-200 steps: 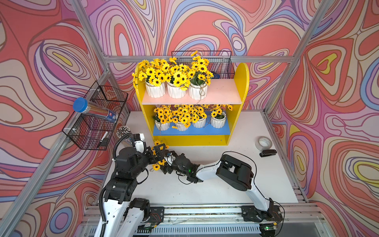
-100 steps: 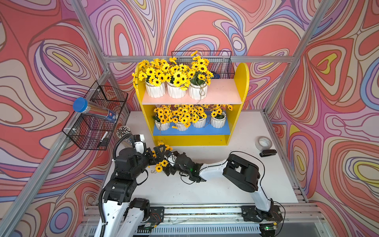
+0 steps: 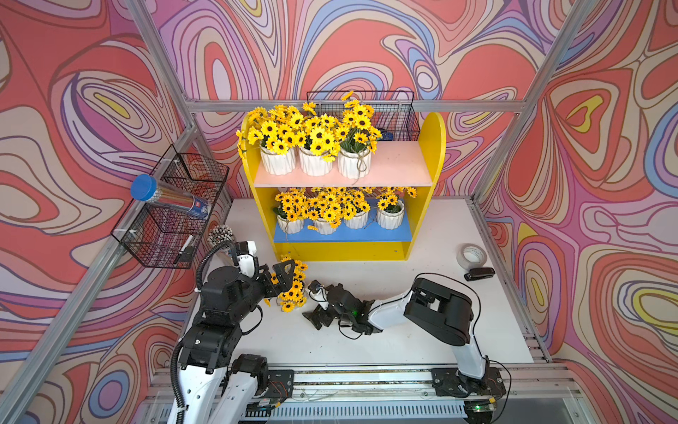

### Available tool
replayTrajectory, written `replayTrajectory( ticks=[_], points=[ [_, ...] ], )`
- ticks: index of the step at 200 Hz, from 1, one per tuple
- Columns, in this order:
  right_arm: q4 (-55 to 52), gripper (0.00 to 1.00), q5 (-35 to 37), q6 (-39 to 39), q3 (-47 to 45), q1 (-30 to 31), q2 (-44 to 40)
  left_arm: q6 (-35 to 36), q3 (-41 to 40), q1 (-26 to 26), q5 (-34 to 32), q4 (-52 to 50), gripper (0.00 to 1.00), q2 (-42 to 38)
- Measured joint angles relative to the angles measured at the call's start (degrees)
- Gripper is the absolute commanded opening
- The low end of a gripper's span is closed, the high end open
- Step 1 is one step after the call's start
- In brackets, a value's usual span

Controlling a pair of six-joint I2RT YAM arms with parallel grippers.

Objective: Take the sunflower pots off the shelves
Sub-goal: Place the sunflower pot at the center of the board, then pick up the sunflower pot from the shelf.

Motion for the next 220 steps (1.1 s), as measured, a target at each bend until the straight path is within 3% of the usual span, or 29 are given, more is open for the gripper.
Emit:
replayTrajectory(
  ticks=[39, 76, 156, 220],
  points=[
    [-6.38, 0.98, 3.63, 1.46, -7.61, 0.13, -15.34, -0.02, 0.68, 0.00, 0.17, -0.04, 1.00, 0.52],
    [-14.80, 0.98, 10.91, -1.51, -8.24, 0.11, -28.55, -0.31, 0.68, 0.00, 1.51, 0.11, 1.00, 2.08],
    [-25.97, 0.98, 20.83, -5.03, -2.16, 0.13, -39.21, -0.96, 4.74, 0.00, 4.52, 0.68, 1.00, 5.14],
    [-28.30, 0.98, 31.98, -10.99, 8.79, -0.26, -43.58, -0.61, 5.03, 0.00, 7.37, 4.33, 0.99, 10.12]
  ],
)
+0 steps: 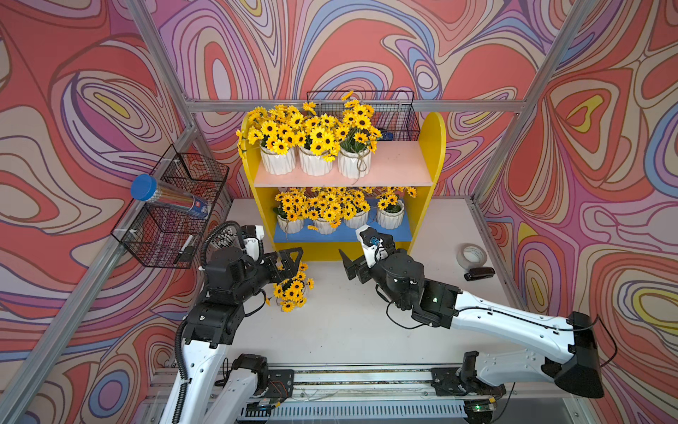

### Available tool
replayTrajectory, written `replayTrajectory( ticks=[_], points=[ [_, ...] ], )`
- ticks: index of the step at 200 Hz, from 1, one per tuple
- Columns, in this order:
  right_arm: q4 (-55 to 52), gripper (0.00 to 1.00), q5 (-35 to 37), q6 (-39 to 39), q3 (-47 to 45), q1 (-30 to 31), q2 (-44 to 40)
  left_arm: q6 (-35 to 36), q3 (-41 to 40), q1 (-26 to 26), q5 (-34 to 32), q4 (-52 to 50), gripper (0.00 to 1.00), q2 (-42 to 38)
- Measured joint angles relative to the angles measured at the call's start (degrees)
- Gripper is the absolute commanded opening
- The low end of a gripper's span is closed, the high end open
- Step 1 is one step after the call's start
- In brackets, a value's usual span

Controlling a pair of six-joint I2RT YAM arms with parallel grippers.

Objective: Take the sunflower pots off the shelves
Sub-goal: Pick up the sunflower pot from the shelf.

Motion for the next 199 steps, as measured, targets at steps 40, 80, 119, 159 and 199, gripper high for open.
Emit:
replayTrajectory(
  ticks=[40, 80, 119, 159, 199],
  points=[
    [-2.27, 0.98, -0.79, -1.29, 8.28, -4.94, 1.70, 0.11, -1.70, 0.00, 2.54, 3.08, 1.00, 0.42],
    [-3.30, 0.98, -7.37, -0.55, 15.13, -14.36, 4.13, -3.13, -3.65, 0.00, 9.29, 12.20, 1.00, 0.04],
    [-2.82, 0.98, -15.06, 0.24, 24.04, -21.46, 10.69, -5.18, -3.30, 0.00, 14.80, 23.39, 1.00, 2.36],
    [-1.95, 0.98, -21.22, -0.07, 29.18, -24.06, 16.57, -3.91, -2.19, 0.00, 15.63, 26.38, 1.00, 3.28],
    [-1.77, 0.98, -24.81, -1.11, 33.24, -24.00, 19.91, -2.01, -1.90, 0.00, 15.63, 26.43, 1.00, 2.58]
  ],
)
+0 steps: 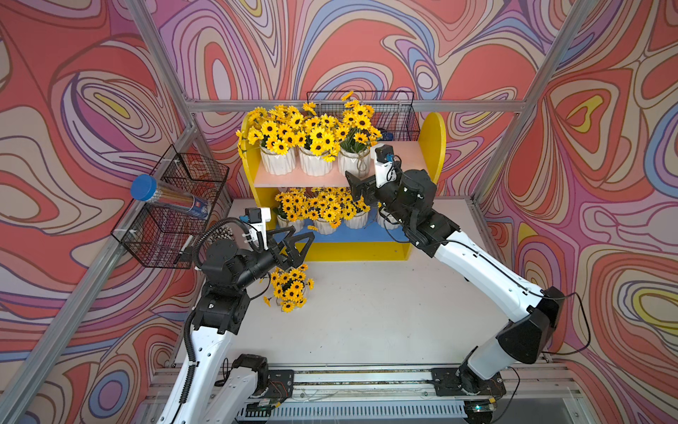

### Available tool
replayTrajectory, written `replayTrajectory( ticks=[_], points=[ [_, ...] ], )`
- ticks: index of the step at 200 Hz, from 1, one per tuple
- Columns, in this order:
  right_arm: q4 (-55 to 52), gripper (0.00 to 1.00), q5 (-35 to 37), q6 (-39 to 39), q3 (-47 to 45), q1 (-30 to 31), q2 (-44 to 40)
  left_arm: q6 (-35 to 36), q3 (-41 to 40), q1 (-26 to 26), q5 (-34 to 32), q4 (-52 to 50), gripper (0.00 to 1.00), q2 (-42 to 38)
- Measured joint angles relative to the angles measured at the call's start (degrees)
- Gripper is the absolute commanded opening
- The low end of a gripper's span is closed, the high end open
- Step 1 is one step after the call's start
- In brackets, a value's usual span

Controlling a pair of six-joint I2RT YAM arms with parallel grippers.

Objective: Take the sunflower pots off the shelves
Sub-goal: Pick up the sunflower pot from the shelf.

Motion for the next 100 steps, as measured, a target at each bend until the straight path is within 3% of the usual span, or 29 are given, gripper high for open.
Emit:
replayTrajectory(
  ticks=[100],
  points=[
    [0.26, 0.98, -1.44, -1.16, 11.89, -1.29, 7.87, 0.63, -0.15, 0.35, 0.59, 0.00, 1.00, -0.15]
  ],
)
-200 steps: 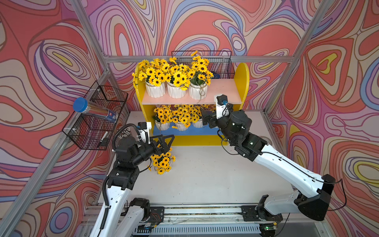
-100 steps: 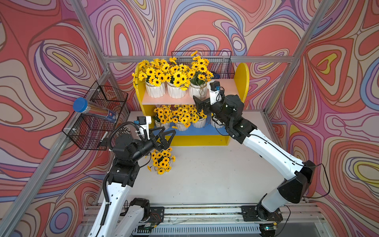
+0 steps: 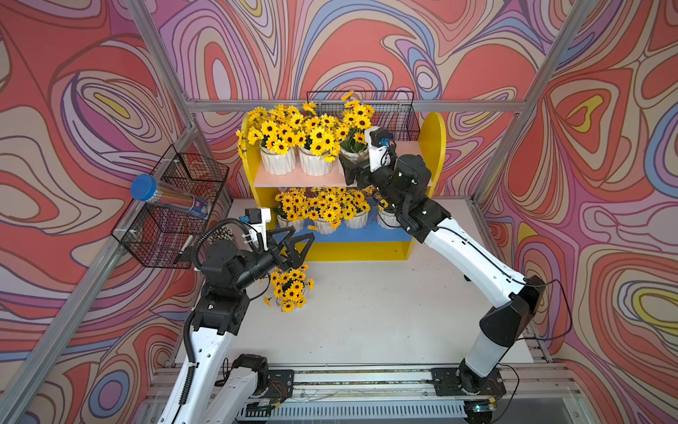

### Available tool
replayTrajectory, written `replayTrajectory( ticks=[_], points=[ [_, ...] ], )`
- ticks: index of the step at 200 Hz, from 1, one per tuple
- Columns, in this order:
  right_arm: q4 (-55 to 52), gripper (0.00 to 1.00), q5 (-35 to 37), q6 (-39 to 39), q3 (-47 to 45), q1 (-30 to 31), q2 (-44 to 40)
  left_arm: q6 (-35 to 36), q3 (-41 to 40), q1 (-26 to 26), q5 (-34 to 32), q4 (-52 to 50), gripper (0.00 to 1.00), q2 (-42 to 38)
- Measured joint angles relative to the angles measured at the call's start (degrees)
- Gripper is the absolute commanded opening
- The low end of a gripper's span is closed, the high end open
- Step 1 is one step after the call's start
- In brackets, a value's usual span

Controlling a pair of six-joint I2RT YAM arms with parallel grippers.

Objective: Take the sunflower pots off the shelves
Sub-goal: Pick up the sunflower pot from the shelf.

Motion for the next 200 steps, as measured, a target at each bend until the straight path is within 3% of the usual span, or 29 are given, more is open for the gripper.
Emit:
replayTrajectory(
  ticks=[105, 167, 200],
  points=[
    [-2.38, 0.98, -2.93, 4.68, 6.99, -2.16, 5.44, 0.02, -0.33, 0.52, 0.24, -0.02, 1.00, -0.20],
    [-3.65, 0.91, -3.74, 5.55, 10.60, -2.25, 7.45, 0.02, -0.55, 0.52, 0.26, -0.04, 1.00, -0.42],
    [-4.55, 0.83, -4.37, 5.66, 12.00, -2.34, 8.44, 0.02, -0.63, 0.55, 0.26, -0.02, 1.00, -0.42]
  ],
)
